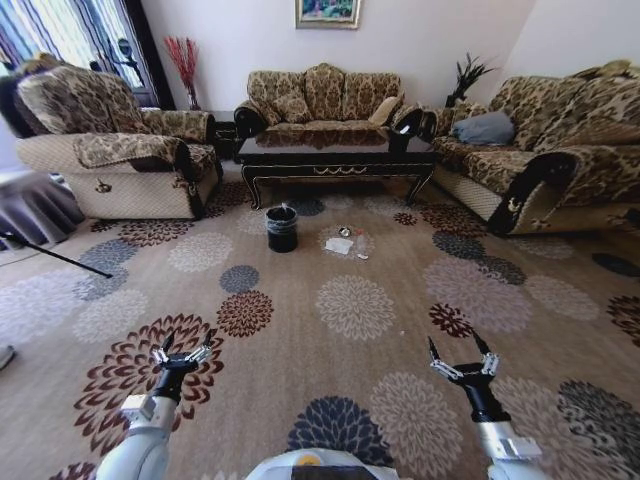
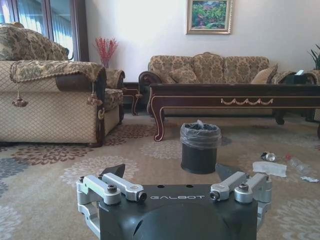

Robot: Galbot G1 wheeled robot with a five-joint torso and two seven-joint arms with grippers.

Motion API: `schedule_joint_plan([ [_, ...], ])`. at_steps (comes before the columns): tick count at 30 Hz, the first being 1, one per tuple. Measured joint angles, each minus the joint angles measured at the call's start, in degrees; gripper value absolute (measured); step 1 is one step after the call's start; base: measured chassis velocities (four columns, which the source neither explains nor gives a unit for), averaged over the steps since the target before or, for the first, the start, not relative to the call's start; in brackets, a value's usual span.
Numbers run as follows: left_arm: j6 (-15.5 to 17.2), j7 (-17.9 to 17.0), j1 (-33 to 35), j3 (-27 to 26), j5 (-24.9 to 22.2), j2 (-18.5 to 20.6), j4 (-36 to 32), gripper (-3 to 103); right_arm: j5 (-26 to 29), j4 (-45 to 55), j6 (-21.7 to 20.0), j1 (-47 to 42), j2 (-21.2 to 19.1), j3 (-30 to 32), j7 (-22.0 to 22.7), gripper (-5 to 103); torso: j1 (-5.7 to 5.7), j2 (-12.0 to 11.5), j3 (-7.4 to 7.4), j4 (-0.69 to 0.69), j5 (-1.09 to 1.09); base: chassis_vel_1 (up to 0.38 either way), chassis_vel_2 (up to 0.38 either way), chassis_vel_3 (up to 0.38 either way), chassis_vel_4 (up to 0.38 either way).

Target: Move to the front of the table and pick up the trash from the floor, then place it into the trash bin.

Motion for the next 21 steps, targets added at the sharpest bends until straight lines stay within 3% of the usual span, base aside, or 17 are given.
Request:
schedule_joint_plan([
  [3,-0.1,0.1,0.0,0.0,0.0,0.0,0.2,100,0.4,0.5,0.0,0.0,-0.1,0.1,0.0,100,-0.38,-1.6,-1.18,0.00,0.00,0.000,0.000,0.000,0.000],
  [21,0.0,0.1,0.3,-0.2,-0.6,0.1,0.2,100,2.5,0.2,0.6,0.3,0.1,0.0,-0.3,100,-1.32,-5.5,-4.22,0.00,0.00,0.000,0.000,0.000,0.000],
])
